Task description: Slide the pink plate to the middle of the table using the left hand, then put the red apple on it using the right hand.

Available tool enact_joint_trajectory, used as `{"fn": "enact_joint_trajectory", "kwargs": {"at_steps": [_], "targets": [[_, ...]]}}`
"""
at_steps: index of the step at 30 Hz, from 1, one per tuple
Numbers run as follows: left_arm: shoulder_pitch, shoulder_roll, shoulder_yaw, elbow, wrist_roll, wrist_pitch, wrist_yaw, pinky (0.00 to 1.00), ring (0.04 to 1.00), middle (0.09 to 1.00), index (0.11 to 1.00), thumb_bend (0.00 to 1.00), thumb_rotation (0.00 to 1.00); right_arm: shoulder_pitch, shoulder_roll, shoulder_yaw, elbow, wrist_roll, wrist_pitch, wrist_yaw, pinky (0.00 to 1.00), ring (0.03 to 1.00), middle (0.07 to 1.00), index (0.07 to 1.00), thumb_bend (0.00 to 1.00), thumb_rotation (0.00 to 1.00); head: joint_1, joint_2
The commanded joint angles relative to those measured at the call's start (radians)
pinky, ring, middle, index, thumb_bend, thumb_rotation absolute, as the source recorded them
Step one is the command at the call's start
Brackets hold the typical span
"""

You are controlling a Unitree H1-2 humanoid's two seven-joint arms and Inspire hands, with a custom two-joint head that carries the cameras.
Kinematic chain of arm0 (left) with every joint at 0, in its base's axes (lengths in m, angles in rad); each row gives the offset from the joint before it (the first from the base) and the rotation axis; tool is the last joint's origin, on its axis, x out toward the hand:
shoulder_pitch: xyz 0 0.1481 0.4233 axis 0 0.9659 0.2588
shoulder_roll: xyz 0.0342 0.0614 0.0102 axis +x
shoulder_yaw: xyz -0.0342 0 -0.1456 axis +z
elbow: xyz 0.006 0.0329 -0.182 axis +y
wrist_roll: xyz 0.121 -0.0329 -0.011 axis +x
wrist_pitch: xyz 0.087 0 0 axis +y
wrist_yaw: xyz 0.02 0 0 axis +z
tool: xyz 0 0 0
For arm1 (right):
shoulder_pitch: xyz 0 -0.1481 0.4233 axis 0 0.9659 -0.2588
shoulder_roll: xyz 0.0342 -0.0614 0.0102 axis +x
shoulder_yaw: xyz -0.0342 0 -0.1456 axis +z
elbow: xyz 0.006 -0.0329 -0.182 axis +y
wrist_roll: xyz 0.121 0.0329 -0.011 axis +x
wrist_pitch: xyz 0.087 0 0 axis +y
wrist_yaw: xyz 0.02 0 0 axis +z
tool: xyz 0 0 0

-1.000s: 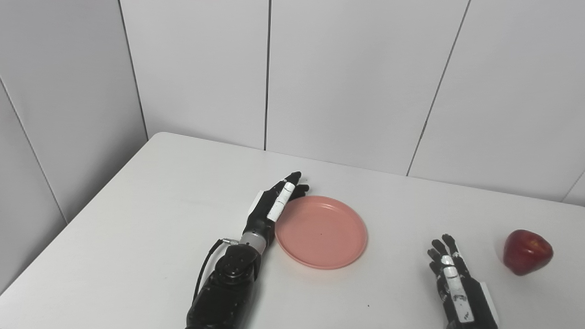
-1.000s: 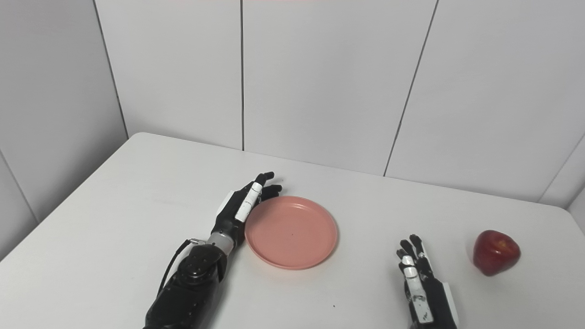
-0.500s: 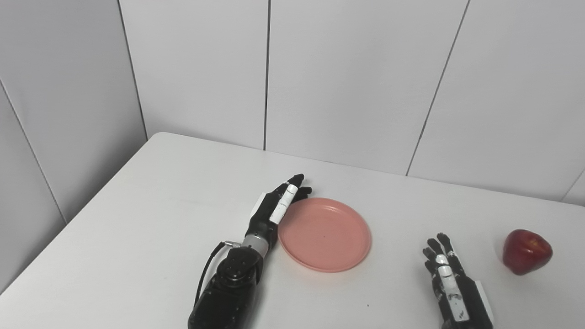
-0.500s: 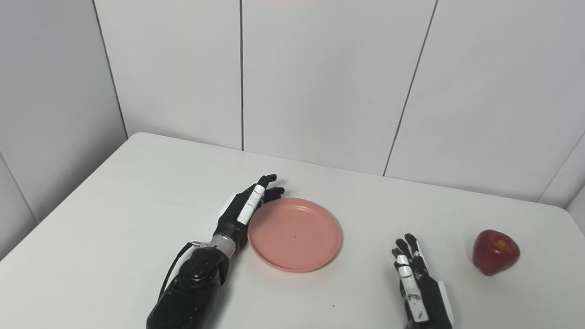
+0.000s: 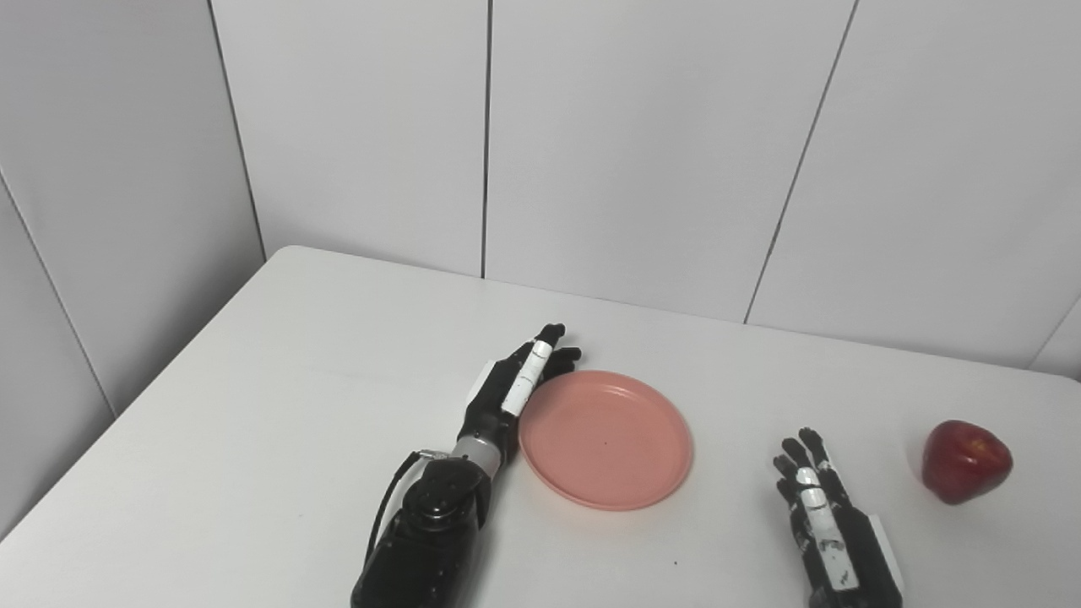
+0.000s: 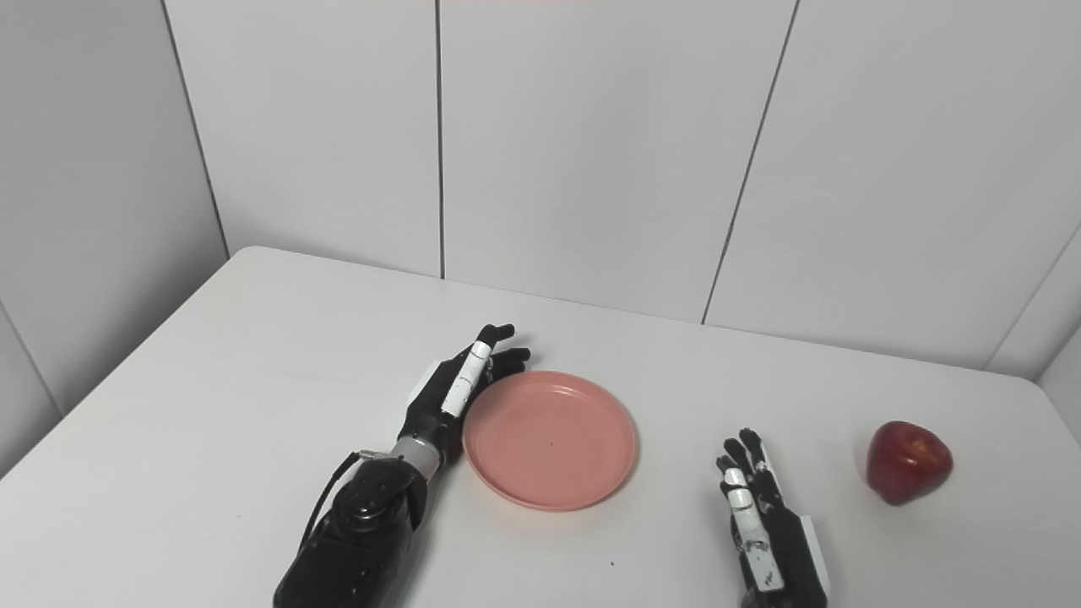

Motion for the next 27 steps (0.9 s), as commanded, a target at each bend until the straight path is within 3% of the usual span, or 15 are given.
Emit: {"fn": "enact_joint_trajectory", "kwargs": {"at_steps": [1,13,27], "targets": [[-0.019,-0.025,-0.02,0.03,0.005,0.079,-0.022,0.86,0.822,0.765,0.843,0.82,0.9,0.016,0.017,0.007,0.009,0.008,-0.011,0.0,1.0,0.952,0.947,0.965,0.75,0.74,0.001,0.001],[-0.026,-0.042,-0.014,0.054,-0.009,0.079,-0.027,0.9,0.83,0.76,0.841,0.84,0.86,0.016,0.017,0.008,0.014,0.007,-0.014,0.001,1.0,0.95,0.946,0.965,0.76,0.74,-0.005,0.002],[-0.005,-0.034,-0.042,0.06,0.028,0.08,-0.029,0.85,0.825,0.766,0.845,0.82,0.87,0.018,0.019,0.013,0.008,0.0,-0.013,-0.001,1.0,0.947,0.945,0.962,0.75,0.74,-0.012,0.006]]}}
